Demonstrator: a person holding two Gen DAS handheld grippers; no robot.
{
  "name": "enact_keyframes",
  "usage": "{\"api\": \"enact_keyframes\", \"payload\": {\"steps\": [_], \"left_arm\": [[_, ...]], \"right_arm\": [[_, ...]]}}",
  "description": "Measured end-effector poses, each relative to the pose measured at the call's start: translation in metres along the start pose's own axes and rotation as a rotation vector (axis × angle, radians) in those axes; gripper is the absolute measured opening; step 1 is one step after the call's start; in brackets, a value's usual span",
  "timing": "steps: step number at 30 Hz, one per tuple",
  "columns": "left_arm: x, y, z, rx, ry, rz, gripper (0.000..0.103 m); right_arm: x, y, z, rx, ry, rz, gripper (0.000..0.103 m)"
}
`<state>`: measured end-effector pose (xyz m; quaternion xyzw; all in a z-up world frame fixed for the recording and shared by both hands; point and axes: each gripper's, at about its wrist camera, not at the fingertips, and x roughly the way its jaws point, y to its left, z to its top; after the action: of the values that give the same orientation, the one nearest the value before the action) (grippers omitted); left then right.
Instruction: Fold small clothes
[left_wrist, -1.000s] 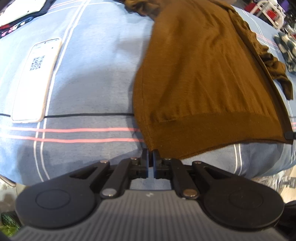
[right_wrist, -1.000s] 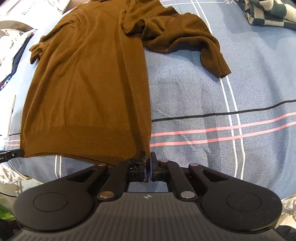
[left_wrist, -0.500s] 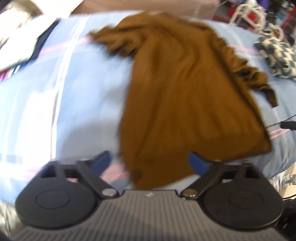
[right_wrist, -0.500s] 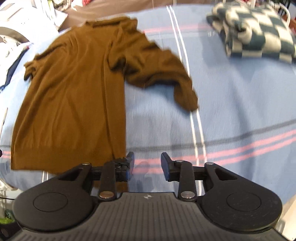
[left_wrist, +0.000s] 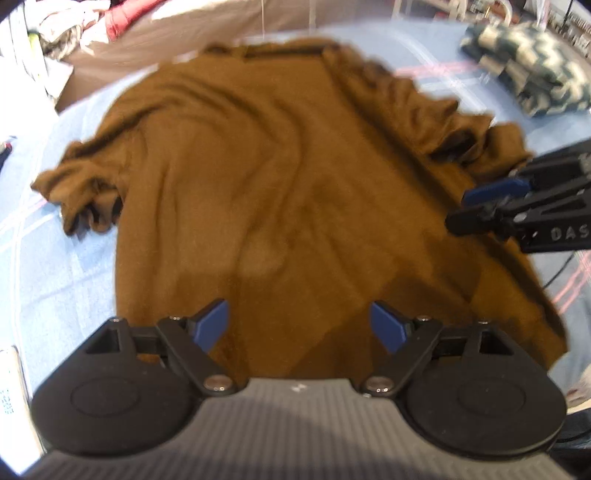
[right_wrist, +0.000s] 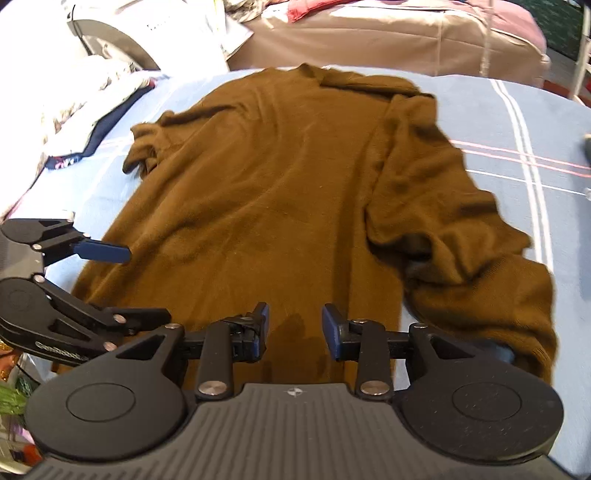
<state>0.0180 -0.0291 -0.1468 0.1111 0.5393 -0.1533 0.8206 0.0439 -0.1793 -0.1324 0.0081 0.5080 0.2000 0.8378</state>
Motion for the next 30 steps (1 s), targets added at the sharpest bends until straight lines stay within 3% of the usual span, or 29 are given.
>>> {"api": "enact_keyframes", "payload": {"steps": [4, 7, 10, 14, 18, 23, 25, 28, 30], "left_arm": [[0.019, 0.007, -0.007, -0.041, 0.064, 0.032, 0.082], [0.02, 0.005, -0.007, -0.065, 0.074, 0.051, 0.083], [0.008, -0.003, 0.002, -0.073, 0.059, 0.039, 0.083], [-0.007, -0.025, 0.021, -0.053, 0.002, -0.011, 0.085], [-0.006, -0.062, 0.049, 0.004, -0.03, -0.069, 0.085], [-0.006, -0.118, 0.077, 0.183, -0.057, -0.087, 0.085], [-0.012, -0.137, 0.082, 0.256, -0.079, -0.094, 0.085], [-0.013, -0.151, 0.086, 0.284, -0.076, -0.113, 0.085], [-0.012, -0.154, 0.083, 0.276, -0.056, -0.116, 0.085]], "right_arm": [[0.026, -0.002, -0.003, -0.035, 0.061, -0.069, 0.057], [0.028, -0.007, -0.009, -0.026, 0.066, -0.055, 0.055], [-0.003, -0.014, -0.009, 0.003, -0.032, -0.05, 0.056], [-0.06, -0.053, -0.029, 0.16, -0.141, -0.126, 0.061], [-0.085, -0.101, -0.063, 0.27, -0.116, -0.277, 0.061], [-0.094, -0.14, -0.084, 0.438, -0.127, -0.213, 0.06], [-0.095, -0.152, -0.088, 0.565, -0.146, -0.162, 0.054], [-0.086, -0.165, -0.091, 0.737, -0.173, -0.113, 0.051], [-0.071, -0.174, -0.086, 0.791, -0.138, -0.072, 0.049]]}}
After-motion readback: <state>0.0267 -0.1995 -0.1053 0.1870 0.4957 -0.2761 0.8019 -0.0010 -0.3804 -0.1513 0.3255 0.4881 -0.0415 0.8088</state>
